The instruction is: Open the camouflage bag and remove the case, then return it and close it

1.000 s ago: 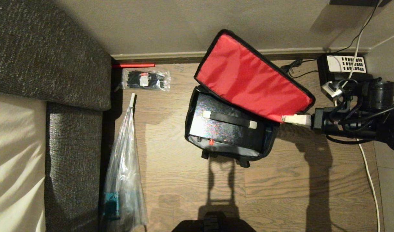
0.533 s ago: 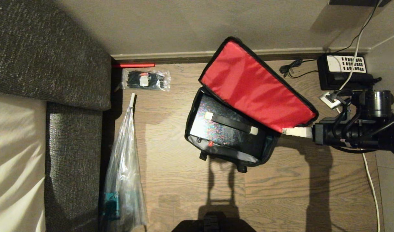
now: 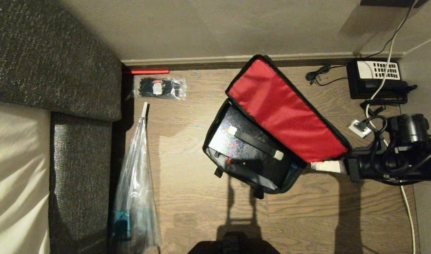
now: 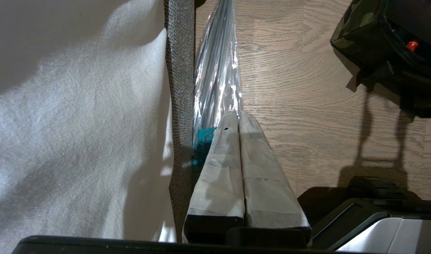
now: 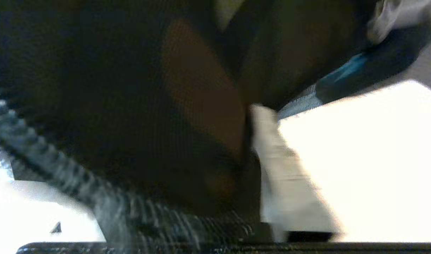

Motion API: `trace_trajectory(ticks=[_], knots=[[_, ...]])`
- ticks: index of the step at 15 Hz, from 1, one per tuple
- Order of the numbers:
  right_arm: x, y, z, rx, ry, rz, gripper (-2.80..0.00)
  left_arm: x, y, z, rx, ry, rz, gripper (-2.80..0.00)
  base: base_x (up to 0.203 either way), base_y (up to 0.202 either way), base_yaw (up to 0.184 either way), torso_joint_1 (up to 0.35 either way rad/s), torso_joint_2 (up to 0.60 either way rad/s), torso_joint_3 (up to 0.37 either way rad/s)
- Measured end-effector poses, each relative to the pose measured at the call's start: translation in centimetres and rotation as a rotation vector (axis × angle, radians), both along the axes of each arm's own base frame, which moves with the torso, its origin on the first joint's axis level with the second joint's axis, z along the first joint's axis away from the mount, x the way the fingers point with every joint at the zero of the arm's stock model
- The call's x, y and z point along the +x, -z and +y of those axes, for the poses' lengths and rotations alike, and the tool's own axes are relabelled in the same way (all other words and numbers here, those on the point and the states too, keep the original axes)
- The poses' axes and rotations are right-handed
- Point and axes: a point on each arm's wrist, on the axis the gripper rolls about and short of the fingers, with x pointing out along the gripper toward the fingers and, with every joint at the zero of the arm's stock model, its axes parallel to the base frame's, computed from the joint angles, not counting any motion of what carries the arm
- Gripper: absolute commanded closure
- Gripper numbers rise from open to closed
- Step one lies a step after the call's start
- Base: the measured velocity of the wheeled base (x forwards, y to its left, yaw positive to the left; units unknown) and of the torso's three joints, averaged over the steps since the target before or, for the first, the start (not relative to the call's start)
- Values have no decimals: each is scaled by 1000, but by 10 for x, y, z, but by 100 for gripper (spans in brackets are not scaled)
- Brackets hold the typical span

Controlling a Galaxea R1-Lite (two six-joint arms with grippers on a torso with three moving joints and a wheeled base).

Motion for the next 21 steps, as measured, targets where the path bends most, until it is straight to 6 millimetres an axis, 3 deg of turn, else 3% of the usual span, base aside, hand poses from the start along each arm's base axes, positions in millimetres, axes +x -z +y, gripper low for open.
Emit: trace_trajectory(ticks=[7, 11, 17, 19, 21], knots=[[-9, 1, 1, -8, -22, -9, -280, 0, 0, 0, 0, 0, 0, 0, 0, 0, 0, 0, 0, 0], [-51, 11, 7, -24, -126, 5, -280, 0, 0, 0, 0, 0, 0, 0, 0, 0, 0, 0, 0, 0], [-121, 5, 8, -47, -163, -16, -280, 0, 0, 0, 0, -1, 0, 0, 0, 0, 0, 0, 0, 0], [-125, -1, 8, -46, -160, -36, -280, 0, 0, 0, 0, 0, 0, 0, 0, 0, 0, 0, 0, 0], [-117, -11, 8, -39, -158, -53, -280, 0, 0, 0, 0, -1, 0, 0, 0, 0, 0, 0, 0, 0]])
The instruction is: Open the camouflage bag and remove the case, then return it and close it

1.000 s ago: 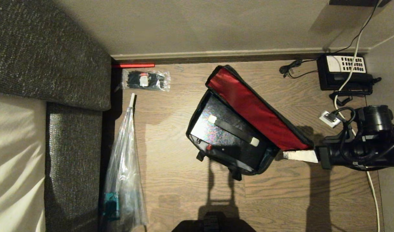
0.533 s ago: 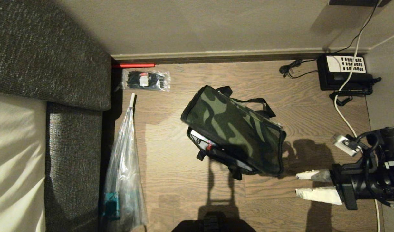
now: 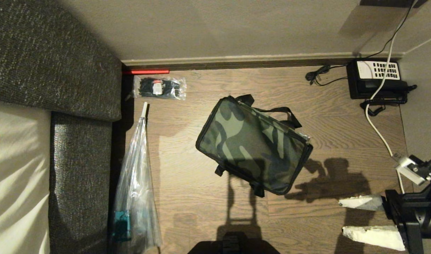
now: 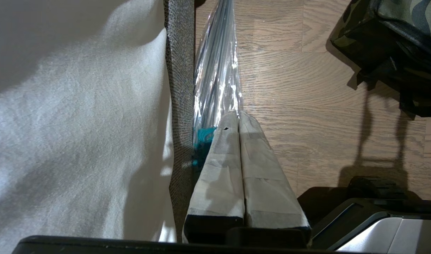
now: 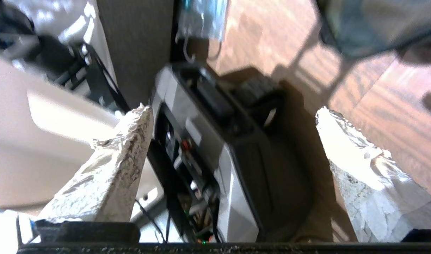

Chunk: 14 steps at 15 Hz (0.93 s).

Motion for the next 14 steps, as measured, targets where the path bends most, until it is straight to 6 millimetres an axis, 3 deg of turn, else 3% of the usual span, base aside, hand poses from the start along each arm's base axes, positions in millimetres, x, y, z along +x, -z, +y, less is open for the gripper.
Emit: trace_trajectory(ticks=[2, 6, 9, 13, 14], knots=[[16, -11, 0, 44, 19, 31, -280, 0, 0, 0, 0, 1, 0, 0, 0, 0, 0, 0, 0, 0], [66, -38, -1, 164, 142, 130, -280, 0, 0, 0, 0, 0, 0, 0, 0, 0, 0, 0, 0, 0], [95, -38, -3, 180, 237, 126, -280, 0, 0, 0, 0, 0, 0, 0, 0, 0, 0, 0, 0, 0], [114, -30, -4, 175, 245, 147, -280, 0, 0, 0, 0, 0, 0, 0, 0, 0, 0, 0, 0, 0], [117, -29, -4, 175, 244, 147, -266, 0, 0, 0, 0, 0, 0, 0, 0, 0, 0, 0, 0, 0]])
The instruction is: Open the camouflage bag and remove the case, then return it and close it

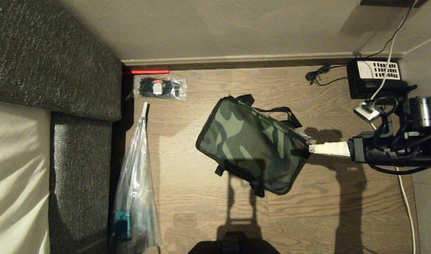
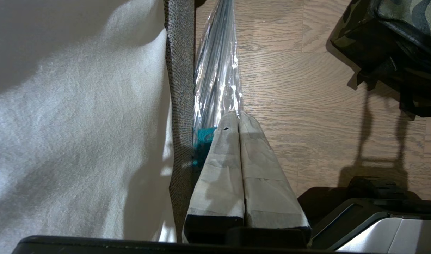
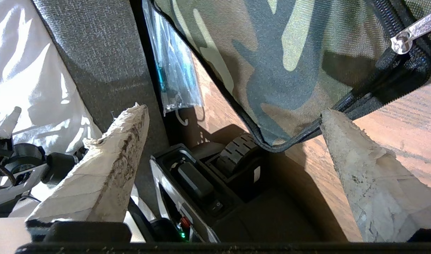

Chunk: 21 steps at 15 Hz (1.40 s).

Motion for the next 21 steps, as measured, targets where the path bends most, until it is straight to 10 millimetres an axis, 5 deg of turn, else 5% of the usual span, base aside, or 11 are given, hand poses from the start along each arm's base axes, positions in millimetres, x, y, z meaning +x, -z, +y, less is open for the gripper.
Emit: trace_trajectory(ticks=[1, 8, 13, 18, 21], knots=[[2, 2, 0, 1, -1, 8, 0, 0, 0, 0, 0, 0, 0, 0, 0, 0, 0, 0, 0, 0], [8, 7, 0, -3, -5, 15, 0, 0, 0, 0, 0, 1, 0, 0, 0, 0, 0, 0, 0, 0], [-16, -4, 1, 1, -3, 21, 0, 0, 0, 0, 0, 0, 0, 0, 0, 0, 0, 0, 0, 0], [-105, -41, 0, -71, 106, -69, 0, 0, 0, 0, 0, 1, 0, 0, 0, 0, 0, 0, 0, 0], [-181, -27, -3, -203, 294, -168, 0, 0, 0, 0, 0, 0, 0, 0, 0, 0, 0, 0, 0, 0]])
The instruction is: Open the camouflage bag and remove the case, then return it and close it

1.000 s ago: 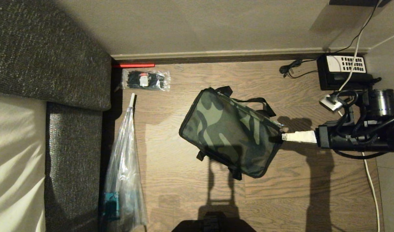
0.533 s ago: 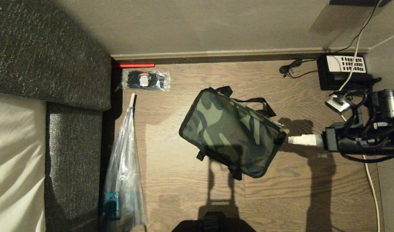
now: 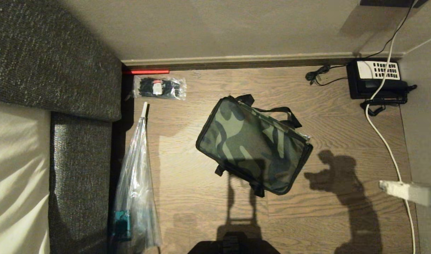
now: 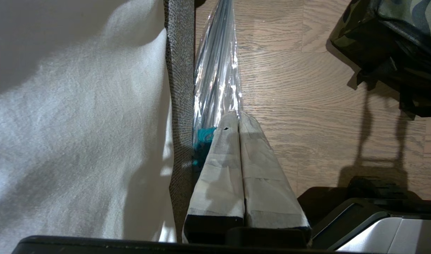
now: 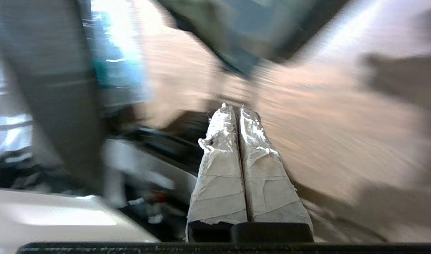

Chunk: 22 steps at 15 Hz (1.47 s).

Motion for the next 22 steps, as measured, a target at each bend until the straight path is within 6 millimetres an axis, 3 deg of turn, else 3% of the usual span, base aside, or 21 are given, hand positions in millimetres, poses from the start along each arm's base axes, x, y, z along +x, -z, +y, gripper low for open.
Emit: trace_trajectory(ticks=[3, 6, 9, 12, 22], knots=[[-65, 41, -3, -103, 158, -65, 0, 0, 0, 0, 0, 0, 0, 0, 0, 0, 0, 0, 0, 0], [-98, 93, -6, -222, 272, -87, 0, 0, 0, 0, 0, 1, 0, 0, 0, 0, 0, 0, 0, 0], [-107, 109, -7, -235, 379, -214, 0, 0, 0, 0, 0, 0, 0, 0, 0, 0, 0, 0, 0, 0], [-113, 113, -9, -198, 479, -376, 0, 0, 0, 0, 0, 0, 0, 0, 0, 0, 0, 0, 0, 0], [-125, 124, -10, -104, 540, -443, 0, 0, 0, 0, 0, 0, 0, 0, 0, 0, 0, 0, 0, 0]])
